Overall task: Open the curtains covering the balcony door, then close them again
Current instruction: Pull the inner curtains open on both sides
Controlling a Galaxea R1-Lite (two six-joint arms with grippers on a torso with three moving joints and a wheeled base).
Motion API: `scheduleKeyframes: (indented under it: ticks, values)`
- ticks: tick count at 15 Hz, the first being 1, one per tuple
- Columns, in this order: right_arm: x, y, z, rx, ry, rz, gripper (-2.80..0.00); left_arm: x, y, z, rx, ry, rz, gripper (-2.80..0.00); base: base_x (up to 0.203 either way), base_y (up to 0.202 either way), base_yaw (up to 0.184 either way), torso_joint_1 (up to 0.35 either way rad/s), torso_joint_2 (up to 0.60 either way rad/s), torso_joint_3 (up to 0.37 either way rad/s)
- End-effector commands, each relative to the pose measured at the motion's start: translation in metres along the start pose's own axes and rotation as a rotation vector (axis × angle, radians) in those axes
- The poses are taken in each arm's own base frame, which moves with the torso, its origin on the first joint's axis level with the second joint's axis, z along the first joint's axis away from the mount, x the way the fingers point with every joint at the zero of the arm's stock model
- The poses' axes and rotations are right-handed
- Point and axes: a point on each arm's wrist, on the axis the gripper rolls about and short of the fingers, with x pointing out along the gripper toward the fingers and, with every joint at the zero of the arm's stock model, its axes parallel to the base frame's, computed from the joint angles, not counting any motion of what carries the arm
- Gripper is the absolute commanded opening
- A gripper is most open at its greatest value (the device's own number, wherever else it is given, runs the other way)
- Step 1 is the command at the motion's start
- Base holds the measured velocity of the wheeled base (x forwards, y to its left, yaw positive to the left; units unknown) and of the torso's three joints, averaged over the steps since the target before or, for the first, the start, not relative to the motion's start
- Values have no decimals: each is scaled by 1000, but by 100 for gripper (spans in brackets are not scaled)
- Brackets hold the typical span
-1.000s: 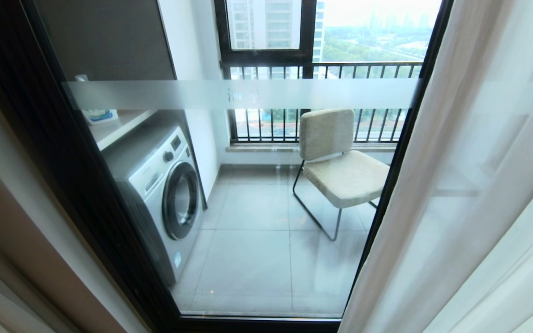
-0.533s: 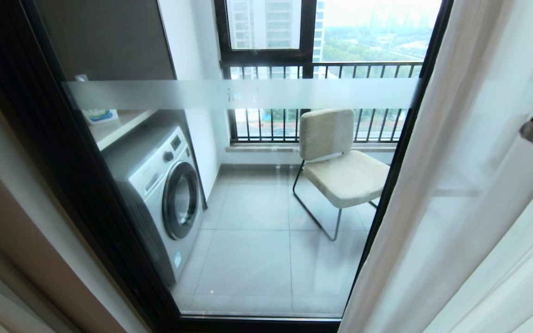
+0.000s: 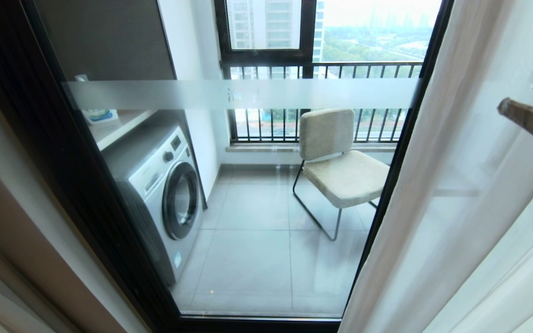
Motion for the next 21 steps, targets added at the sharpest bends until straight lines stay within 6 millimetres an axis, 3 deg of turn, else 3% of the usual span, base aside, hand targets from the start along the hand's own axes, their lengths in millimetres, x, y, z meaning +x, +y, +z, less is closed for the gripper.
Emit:
scheduleKeyframes:
  ticks: [1, 7, 12, 21]
  values:
    - [12, -10, 4, -12, -2, -33, 0, 0, 0, 0, -1, 1, 1, -280, 0, 0, 0, 0, 0, 0]
    - [41, -23, 7, -10, 1, -53, 0, 0, 0, 0, -1, 1, 1, -280, 0, 0, 0, 0, 0, 0]
    - [81, -37, 11, 34, -18, -59, 0, 0, 0, 0, -1, 1, 1, -280, 0, 0, 0, 0, 0, 0]
    - [130, -54, 3, 125, -18, -107, 0, 0, 0, 0, -1, 1, 1, -280, 0, 0, 0, 0, 0, 0]
